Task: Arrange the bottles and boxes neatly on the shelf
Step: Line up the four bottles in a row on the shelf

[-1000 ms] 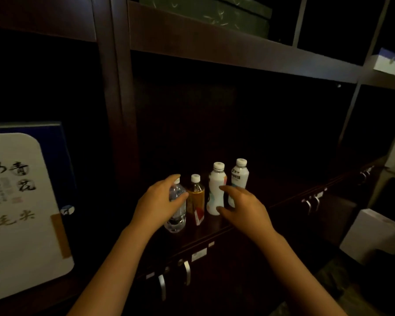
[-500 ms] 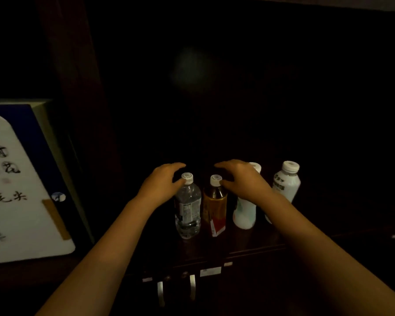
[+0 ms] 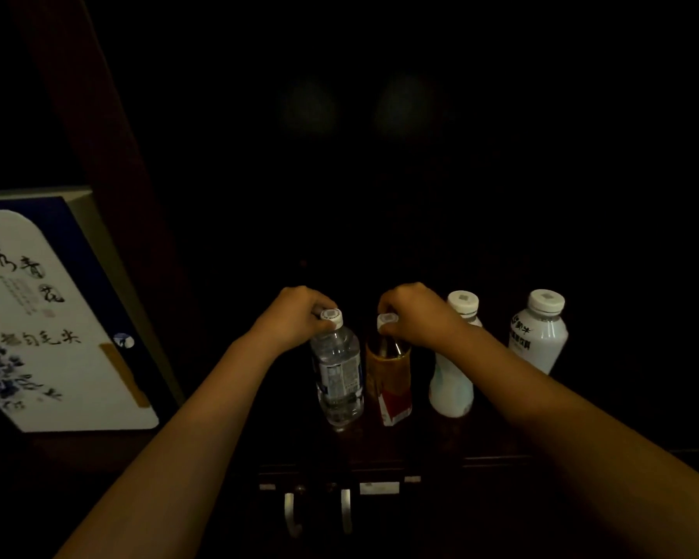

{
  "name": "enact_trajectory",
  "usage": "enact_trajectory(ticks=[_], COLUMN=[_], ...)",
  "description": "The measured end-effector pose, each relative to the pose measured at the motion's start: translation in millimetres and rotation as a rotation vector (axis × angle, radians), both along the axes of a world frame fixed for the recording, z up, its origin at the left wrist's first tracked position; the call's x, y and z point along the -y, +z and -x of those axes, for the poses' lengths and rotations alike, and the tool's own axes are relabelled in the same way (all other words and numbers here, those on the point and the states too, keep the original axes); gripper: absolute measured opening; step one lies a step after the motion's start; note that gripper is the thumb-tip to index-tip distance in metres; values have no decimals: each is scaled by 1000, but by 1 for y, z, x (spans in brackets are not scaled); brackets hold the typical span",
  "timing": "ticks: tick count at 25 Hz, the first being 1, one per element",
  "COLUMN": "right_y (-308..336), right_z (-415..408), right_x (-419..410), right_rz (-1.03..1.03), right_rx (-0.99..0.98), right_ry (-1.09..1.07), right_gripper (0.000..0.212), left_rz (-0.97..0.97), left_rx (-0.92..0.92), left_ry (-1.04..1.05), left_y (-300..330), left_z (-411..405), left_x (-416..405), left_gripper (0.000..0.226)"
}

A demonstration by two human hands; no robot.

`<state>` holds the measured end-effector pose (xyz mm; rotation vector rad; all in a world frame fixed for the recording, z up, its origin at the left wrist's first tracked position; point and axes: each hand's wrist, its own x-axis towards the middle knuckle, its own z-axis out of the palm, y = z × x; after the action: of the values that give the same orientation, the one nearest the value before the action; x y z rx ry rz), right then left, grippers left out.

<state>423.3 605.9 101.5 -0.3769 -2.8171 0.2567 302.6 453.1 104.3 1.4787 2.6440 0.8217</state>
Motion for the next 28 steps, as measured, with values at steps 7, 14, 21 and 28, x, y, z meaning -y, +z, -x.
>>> enact_trajectory(ticks=[7, 14, 21, 28], right_y=[-1, 0, -1, 0], right_z=[1, 0, -1, 0], right_x=[-6, -17, -21, -23], right_rz=[15, 6, -20, -3], right_rx=[-18, 19, 33, 43], right_ry=[71, 163, 182, 189], right_gripper=[20, 26, 28, 26], left_rz=[57, 54, 195, 92], left_rx=[-91, -150, -131, -156], left_ry=[139, 113, -199, -19], left_y=[10, 8, 12, 5], left_z=[-5, -13, 3, 5], left_x=[6, 5, 12, 9], left_gripper=[30, 35, 38, 22])
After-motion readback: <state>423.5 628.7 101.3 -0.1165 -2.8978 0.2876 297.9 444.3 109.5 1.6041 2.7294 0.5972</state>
